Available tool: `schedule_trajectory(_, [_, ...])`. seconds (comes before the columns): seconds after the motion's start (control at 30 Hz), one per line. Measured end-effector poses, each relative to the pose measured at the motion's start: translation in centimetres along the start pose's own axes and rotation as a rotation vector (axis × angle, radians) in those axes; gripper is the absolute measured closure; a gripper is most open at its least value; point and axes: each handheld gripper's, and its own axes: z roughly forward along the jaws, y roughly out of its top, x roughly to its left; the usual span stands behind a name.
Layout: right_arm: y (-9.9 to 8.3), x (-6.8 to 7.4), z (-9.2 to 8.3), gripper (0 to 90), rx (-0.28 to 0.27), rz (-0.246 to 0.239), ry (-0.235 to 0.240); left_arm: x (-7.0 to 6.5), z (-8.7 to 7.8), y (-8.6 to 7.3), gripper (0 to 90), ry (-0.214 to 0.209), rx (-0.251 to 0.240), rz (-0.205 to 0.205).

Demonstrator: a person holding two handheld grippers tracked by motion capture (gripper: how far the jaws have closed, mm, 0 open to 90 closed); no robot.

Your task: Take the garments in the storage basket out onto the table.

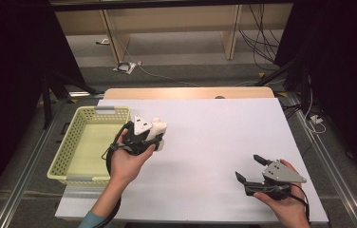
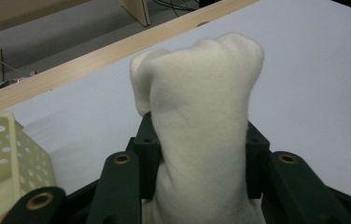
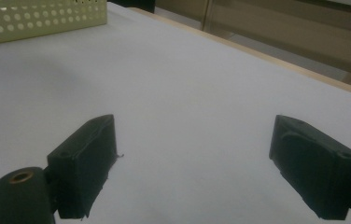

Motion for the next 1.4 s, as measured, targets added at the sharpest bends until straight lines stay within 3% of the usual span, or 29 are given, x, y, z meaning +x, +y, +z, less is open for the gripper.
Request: schedule_trajectory(1.4, [0.0,0.1,0.1,15.6,-0.008,-0.007,0.002,-4.7,3.6,-0.8,60.7,-0.077,0.063,0.087])
